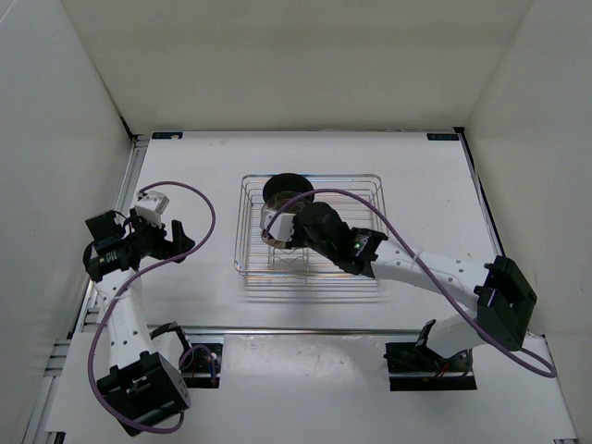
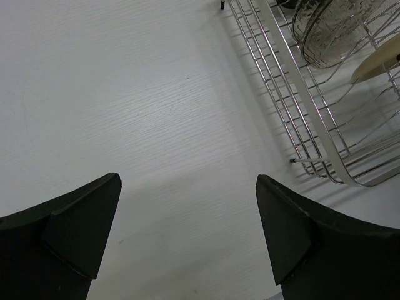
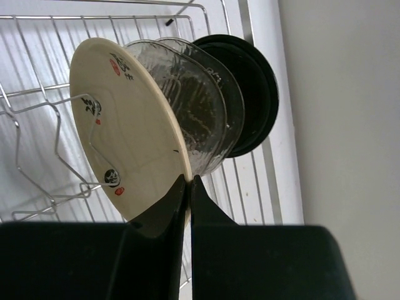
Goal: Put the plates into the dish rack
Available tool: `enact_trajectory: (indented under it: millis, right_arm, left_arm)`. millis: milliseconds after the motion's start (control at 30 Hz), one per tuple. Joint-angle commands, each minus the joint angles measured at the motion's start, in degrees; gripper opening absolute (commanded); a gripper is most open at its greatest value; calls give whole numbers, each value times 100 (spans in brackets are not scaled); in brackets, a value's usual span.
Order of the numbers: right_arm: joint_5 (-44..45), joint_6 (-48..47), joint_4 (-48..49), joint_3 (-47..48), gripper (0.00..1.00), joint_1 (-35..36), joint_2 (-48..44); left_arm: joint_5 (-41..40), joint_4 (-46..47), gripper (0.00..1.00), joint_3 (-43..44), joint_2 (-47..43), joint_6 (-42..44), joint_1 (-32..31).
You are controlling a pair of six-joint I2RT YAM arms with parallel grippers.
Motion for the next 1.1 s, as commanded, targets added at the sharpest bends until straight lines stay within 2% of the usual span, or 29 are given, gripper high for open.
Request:
enact_trajectory:
  millis: [0,533,933,1067]
  right_arm:
    - [-241,198,367,-52,0,33,-117]
    - [-522,471,816,-298,0,-72,367]
    - [-356,418,1185,-246,0,-178,587]
    - [-294,418,1238,-246,7,-178,587]
  left_arm:
    - [159,-2,100,204,-77,-11,44]
    - [159,-2,100,99,-191,42,44]
    - [159,-2,100,99,-191,42,96]
    - [159,-54,100,99,-191,42,96]
